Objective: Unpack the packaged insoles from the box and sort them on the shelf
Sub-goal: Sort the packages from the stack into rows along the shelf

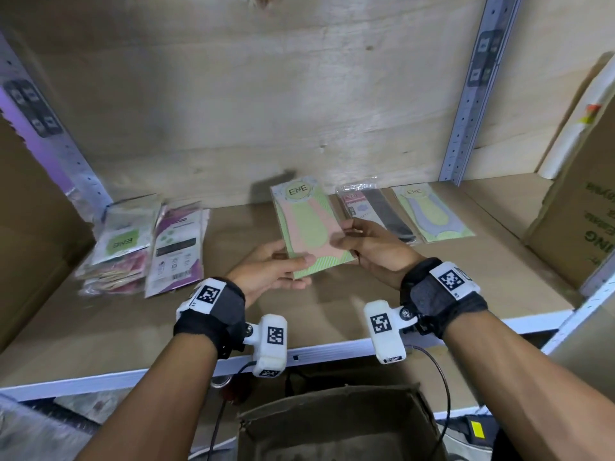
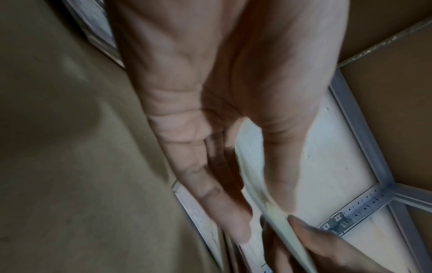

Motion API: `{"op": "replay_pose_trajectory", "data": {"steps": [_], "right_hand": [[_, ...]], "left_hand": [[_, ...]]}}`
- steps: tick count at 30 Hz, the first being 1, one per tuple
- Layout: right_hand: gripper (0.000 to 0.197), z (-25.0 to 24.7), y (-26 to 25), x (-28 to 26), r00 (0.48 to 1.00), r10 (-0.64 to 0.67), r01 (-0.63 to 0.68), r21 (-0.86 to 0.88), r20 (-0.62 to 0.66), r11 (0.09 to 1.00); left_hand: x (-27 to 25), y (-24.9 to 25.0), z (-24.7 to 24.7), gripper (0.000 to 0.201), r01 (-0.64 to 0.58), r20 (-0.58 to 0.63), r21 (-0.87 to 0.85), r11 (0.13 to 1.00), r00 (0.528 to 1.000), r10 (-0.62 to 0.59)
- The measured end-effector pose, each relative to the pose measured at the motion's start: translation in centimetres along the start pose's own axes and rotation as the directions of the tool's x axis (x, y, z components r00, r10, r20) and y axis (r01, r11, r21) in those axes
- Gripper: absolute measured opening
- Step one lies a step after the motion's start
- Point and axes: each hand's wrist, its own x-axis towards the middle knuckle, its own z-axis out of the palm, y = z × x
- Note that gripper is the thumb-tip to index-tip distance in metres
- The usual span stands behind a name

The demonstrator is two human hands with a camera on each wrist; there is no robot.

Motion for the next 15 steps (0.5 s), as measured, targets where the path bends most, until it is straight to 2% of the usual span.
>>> {"op": "replay_pose_trajectory", "data": {"steps": [5, 7, 9, 11, 15], "right_hand": [[0.03, -0.6, 0.1, 0.0, 0.998, 0.004, -0.008, -0.059, -0.065, 0.998], [0.026, -1.2, -0.2, -0.2, 0.997, -0.013, 0.009, -0.053, -0.074, 0.999], [0.024, -2.3, -1.0, -0.3, 0.992, -0.043, 0.038, -0.038, -0.118, 0.999], [0.031, -3.9, -2.1, -0.4, 0.978, -0.07, 0.066, -0.026, -0.195, 0.997], [0.037, -8.3, -3.8, -0.7, 0.91, -0.154, 0.095, -0.167, -0.385, 0.981]], "left_hand": [[0.2, 0.9, 0.7, 0.037, -0.077, -0.187, 0.016, 0.997, 0.979, 0.079], [0.4, 1.5, 1.4, 0.035, -0.103, -0.219, 0.031, 0.994, 0.97, 0.107], [1.1, 2.6, 2.5, 0.028, -0.129, -0.212, -0.01, 0.992, 0.969, 0.124], [2.4, 4.0, 3.7, 0.025, -0.141, -0.182, -0.042, 0.989, 0.974, 0.131], [6.3, 5.9, 7.0, 0.038, -0.089, -0.152, -0.012, 0.996, 0.985, 0.087]]}}
